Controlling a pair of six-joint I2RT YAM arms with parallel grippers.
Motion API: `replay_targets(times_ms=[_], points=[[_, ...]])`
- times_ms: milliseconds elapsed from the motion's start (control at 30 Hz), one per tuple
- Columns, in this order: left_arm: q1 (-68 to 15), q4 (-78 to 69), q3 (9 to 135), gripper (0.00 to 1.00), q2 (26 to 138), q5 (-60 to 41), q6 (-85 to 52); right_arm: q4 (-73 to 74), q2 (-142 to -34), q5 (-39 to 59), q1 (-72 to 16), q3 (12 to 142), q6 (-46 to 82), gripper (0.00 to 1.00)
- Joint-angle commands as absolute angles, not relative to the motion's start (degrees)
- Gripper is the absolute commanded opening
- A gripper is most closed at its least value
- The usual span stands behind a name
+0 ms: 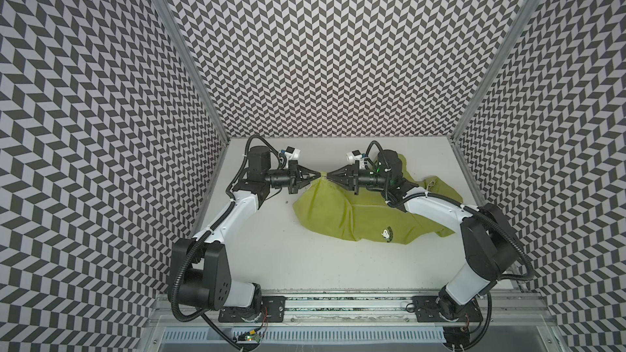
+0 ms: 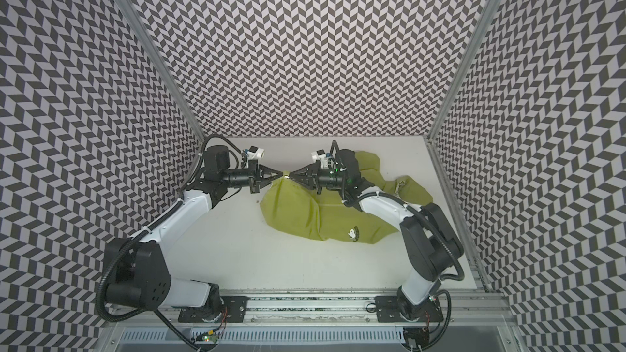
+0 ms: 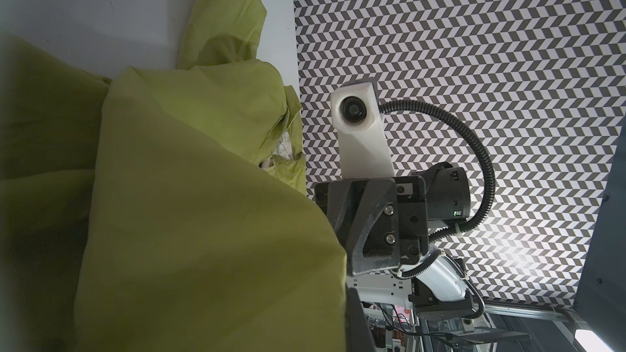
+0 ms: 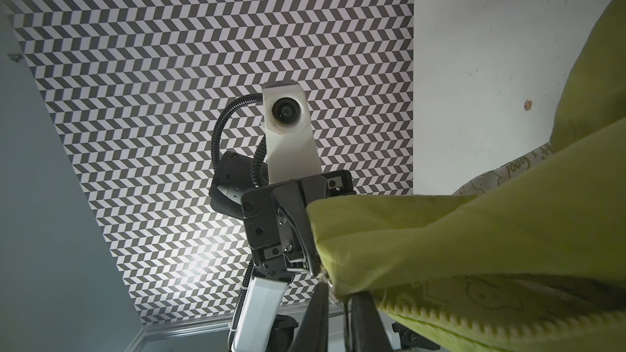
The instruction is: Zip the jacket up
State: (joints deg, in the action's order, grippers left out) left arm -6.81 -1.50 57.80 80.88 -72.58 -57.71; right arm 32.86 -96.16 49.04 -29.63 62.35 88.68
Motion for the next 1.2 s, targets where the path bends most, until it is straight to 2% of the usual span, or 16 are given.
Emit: replay_targets(times_ms=[0, 467, 800, 867, 1167], points=[[-7.0, -3.0, 59.9, 0.00, 79.2, -72.5, -57.6, 37.9, -96.5, 50.2, -29.5, 62.0, 90.1, 0.18], [-7.0, -3.6, 59.9, 0.00, 79.6, -72.3, -57.9, 38.3, -95.9, 50.2, -29.6, 60.5, 90.4, 0.16], [-7.0, -4.0, 59.3, 0.00, 79.4, -72.6, -58.3, 37.7, -95.8, 49.0, -29.5, 60.3, 90.0, 0.00], [-7.0, -3.8, 59.2, 0.00, 79.2, -72.7, -58.3, 36.9, -95.7, 48.8, -29.5, 60.4, 89.4, 0.00], [-5.4, -3.4, 58.8, 0.00, 77.8, -72.8, -58.1, 13.4, -90.8, 44.0, -29.4, 63.7, 72.4, 0.00]])
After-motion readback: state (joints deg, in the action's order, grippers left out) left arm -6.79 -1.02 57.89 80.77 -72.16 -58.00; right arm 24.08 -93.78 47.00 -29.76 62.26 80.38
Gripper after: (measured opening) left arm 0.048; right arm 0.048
